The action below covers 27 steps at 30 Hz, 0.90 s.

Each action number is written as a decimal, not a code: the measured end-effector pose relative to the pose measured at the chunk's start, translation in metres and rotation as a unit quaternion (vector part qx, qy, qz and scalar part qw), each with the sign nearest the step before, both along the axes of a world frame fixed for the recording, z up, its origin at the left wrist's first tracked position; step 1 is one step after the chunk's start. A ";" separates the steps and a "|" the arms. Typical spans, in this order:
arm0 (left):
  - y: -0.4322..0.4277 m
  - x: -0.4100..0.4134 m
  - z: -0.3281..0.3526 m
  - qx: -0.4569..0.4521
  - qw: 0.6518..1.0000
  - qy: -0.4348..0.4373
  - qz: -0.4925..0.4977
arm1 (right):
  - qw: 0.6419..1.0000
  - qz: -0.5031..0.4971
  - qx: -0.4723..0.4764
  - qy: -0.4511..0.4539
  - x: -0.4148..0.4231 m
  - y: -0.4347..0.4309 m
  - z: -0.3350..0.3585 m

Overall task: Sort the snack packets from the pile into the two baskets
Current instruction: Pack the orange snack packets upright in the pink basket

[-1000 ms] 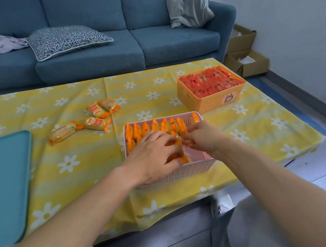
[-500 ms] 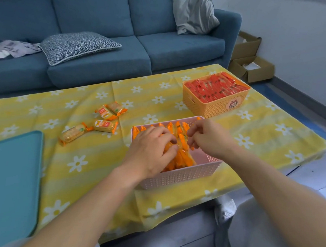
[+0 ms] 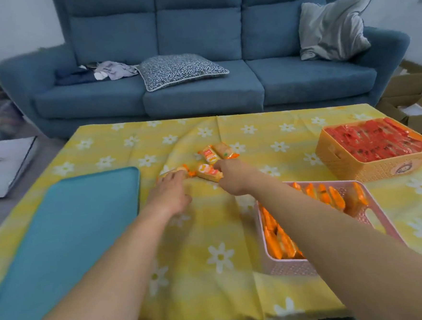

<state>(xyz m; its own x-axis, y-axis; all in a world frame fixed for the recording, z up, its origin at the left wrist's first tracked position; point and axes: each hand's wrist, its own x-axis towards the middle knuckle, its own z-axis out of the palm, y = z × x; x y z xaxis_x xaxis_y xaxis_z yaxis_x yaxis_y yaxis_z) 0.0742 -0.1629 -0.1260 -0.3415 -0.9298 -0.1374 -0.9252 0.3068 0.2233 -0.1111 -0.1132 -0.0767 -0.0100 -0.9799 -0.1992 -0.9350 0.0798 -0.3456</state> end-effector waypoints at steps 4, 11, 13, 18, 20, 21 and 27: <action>-0.032 0.008 -0.015 0.020 1.000 -0.011 0.009 | 0.997 -0.005 0.045 0.065 0.010 -0.053 -0.029; -0.048 0.006 -0.040 -0.056 0.996 -0.004 0.067 | 0.987 -0.054 0.038 0.147 0.017 -0.095 -0.049; -0.050 0.000 -0.041 -0.016 0.995 0.008 0.094 | 0.992 -0.086 0.014 0.089 0.005 -0.108 -0.038; -0.058 -0.035 -0.013 0.099 0.914 0.329 0.216 | 0.982 -0.186 -0.013 -0.021 -0.031 -0.135 -0.016; -0.070 -0.060 -0.003 0.171 0.843 0.437 0.261 | 0.980 -0.173 0.035 -0.090 -0.036 -0.141 -0.021; -0.078 -0.071 -0.003 0.204 0.806 0.482 0.277 | 0.977 -0.171 0.045 -0.123 -0.036 -0.145 -0.025; -0.099 -0.103 -0.025 0.246 0.680 0.616 0.311 | 0.898 -0.243 0.079 -0.359 -0.022 -0.137 -0.032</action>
<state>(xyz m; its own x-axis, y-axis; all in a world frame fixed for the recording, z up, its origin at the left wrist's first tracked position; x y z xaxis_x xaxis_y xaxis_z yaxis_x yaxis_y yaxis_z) -0.0291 -0.2616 -0.1512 -0.0408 -0.8921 -0.4501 0.1412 -0.4511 0.8813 -0.1330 -0.2505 -0.1088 -0.2419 -0.8536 -0.4614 -0.3174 0.5190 -0.7937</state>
